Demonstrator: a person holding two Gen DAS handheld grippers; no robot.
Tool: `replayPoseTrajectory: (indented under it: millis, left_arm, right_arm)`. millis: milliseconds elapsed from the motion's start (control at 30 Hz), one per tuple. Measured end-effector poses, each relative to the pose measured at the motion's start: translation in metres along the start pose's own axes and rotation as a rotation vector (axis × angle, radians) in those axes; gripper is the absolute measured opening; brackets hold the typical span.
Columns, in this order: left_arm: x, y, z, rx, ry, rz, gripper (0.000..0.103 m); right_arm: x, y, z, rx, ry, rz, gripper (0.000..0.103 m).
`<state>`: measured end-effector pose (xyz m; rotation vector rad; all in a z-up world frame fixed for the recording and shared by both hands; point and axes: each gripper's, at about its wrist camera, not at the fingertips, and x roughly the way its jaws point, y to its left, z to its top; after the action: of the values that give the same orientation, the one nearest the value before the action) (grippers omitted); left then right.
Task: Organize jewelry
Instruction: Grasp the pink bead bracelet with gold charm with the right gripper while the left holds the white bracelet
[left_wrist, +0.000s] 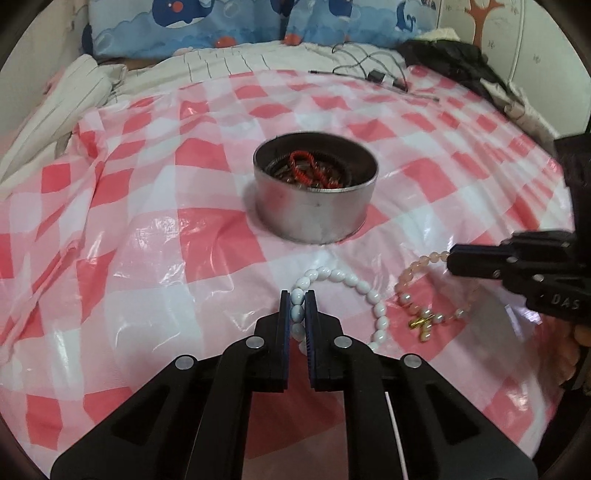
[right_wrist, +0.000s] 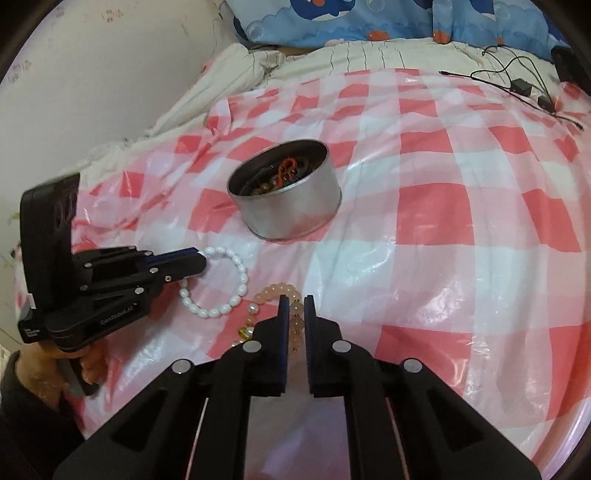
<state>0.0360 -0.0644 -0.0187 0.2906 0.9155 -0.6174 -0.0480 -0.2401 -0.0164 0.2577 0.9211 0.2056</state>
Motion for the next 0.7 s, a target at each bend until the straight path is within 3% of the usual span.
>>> replayPoseTrajectory:
  millis: [33, 100, 133, 333, 567, 700]
  left_arm:
    - [0.002, -0.002, 0.000, 0.015, 0.005, 0.014, 0.007]
    - [0.003, -0.006, -0.001, 0.037, 0.006, 0.035, 0.007]
    - [0.002, -0.006, -0.001, 0.043, 0.007, 0.043, 0.007]
    - [0.002, -0.008, -0.001, 0.063, 0.010, 0.071, 0.012]
    - [0.003, -0.010, -0.001, 0.073, 0.008, 0.089, 0.031]
    - [0.005, -0.012, -0.002, 0.081, 0.013, 0.102, 0.035]
  right_arm:
    - [0.001, 0.001, 0.000, -0.004, 0.003, -0.008, 0.010]
    - [0.000, -0.001, -0.001, -0.006, 0.000, -0.019, 0.025]
    - [0.000, 0.000, -0.001, -0.013, -0.008, -0.030, 0.039]
    - [0.004, 0.003, -0.003, -0.044, 0.006, -0.059, 0.041]
    - [0.007, 0.007, -0.005, -0.070, 0.015, -0.088, 0.045]
    - [0.017, 0.016, -0.010, -0.136, 0.040, -0.156, 0.047]
